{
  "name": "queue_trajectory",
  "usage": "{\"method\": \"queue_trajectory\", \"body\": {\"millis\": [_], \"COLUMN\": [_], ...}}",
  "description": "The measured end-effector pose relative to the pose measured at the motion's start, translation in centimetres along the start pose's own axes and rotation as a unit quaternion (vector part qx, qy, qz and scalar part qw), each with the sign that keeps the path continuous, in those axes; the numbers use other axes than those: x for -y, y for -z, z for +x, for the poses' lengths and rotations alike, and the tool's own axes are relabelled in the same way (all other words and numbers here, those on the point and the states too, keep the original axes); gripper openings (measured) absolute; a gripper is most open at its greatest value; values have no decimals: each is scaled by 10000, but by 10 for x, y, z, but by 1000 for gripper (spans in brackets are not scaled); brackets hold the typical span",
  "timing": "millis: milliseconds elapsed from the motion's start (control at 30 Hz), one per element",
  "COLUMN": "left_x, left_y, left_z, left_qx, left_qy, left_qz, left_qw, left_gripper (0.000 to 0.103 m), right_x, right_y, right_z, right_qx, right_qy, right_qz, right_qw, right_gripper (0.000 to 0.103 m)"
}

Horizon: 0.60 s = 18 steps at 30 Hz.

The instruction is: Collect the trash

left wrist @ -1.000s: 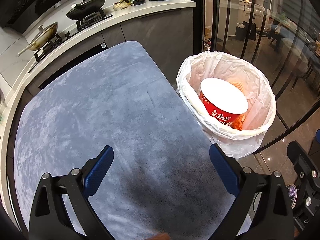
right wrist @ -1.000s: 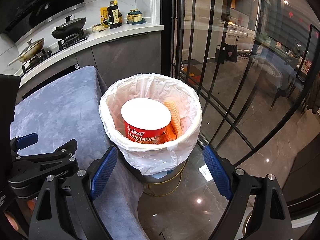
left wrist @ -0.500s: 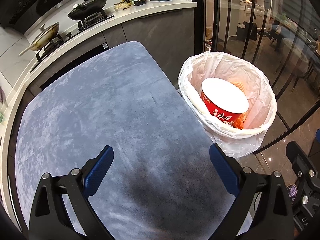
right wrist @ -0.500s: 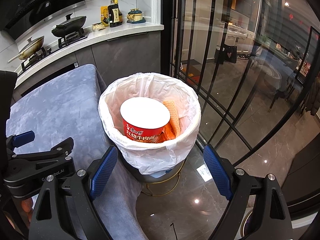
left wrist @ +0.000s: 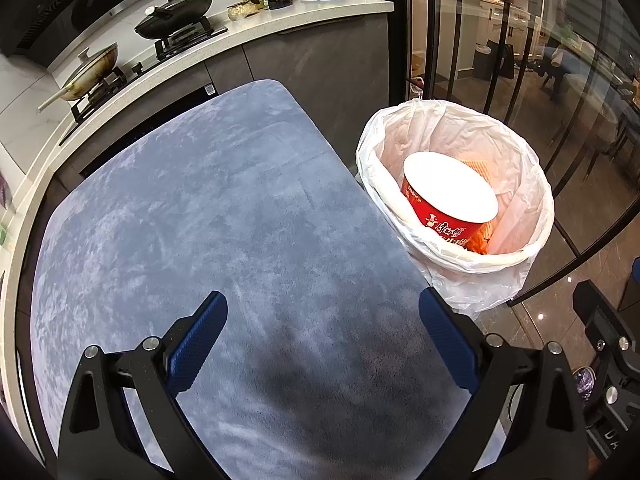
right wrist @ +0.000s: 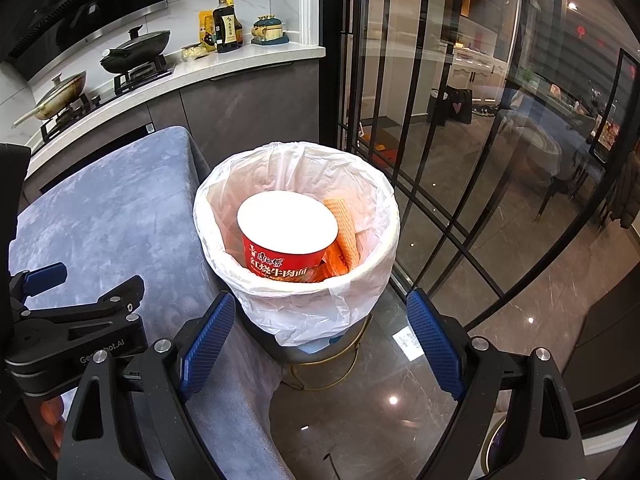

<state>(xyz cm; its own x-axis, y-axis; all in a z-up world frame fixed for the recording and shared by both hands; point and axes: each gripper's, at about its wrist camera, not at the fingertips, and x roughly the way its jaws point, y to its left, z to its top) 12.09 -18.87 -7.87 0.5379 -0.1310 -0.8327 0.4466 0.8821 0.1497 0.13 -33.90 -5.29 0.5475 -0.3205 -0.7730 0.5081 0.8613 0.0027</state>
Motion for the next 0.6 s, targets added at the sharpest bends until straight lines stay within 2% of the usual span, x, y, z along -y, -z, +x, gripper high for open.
{"method": "queue_trajectory", "body": {"millis": [600], "left_x": [1], "left_y": [4], "left_z": [0], "left_qx": [-6], "left_qy": [30], "left_qz": [23], "left_qw": [10000], "left_gripper": [92], "right_x": [0], "right_y": [1], "right_z": [0], "right_qx": [-6], "right_qy": [-1], "right_qz": [9], "right_qw": [10000], "right_gripper": [84]}}
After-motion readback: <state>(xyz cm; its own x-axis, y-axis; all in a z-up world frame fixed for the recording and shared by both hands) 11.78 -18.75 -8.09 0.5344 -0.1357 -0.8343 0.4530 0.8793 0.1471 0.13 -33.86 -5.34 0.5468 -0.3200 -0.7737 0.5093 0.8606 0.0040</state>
